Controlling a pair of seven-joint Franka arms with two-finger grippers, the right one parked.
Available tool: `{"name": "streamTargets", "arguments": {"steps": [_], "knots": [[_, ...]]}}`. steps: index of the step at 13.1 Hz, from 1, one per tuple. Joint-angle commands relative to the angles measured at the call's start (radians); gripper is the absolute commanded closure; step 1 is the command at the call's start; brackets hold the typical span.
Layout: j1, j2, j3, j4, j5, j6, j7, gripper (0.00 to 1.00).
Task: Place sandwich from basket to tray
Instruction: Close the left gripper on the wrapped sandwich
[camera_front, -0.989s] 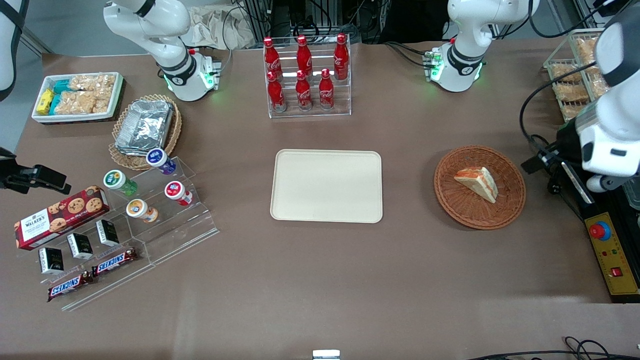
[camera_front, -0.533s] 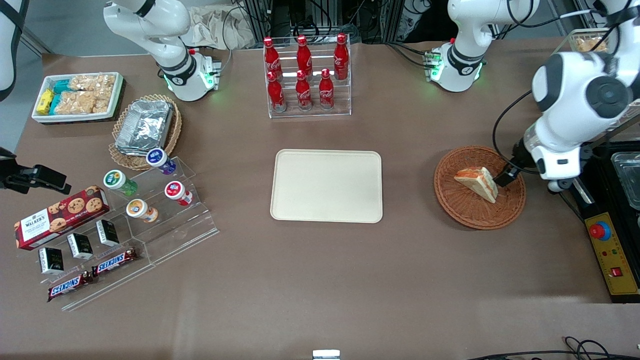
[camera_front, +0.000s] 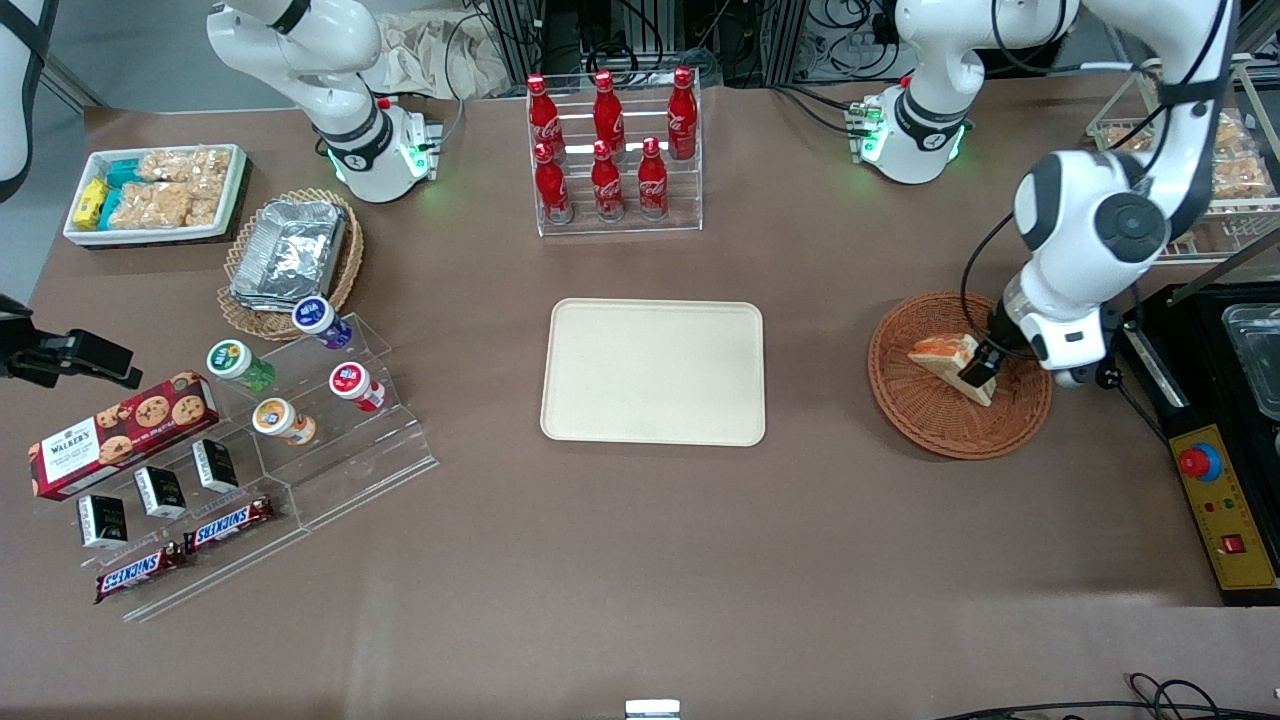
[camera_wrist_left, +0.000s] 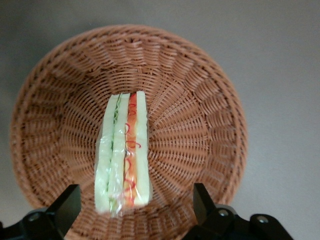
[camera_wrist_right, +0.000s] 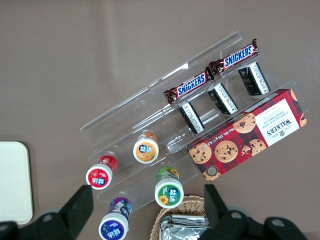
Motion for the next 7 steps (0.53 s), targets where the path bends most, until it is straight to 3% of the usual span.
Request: {"name": "streamTargets", "arguments": {"steps": [1, 3, 4, 5, 6, 7], "knots": [[0.005, 0.042, 0.01, -0.06, 0.011, 0.116, -0.019, 0.0], [0.007, 0.065, 0.01, -0.1, 0.012, 0.181, -0.018, 0.0], [0.007, 0.078, 0.011, -0.114, 0.011, 0.215, -0.019, 0.1], [0.007, 0.087, 0.013, -0.116, 0.011, 0.225, -0.021, 0.43], [0.007, 0.091, 0.013, -0.114, 0.011, 0.225, -0.021, 0.93], [0.005, 0.091, 0.013, -0.111, 0.011, 0.223, -0.021, 1.0]]}}
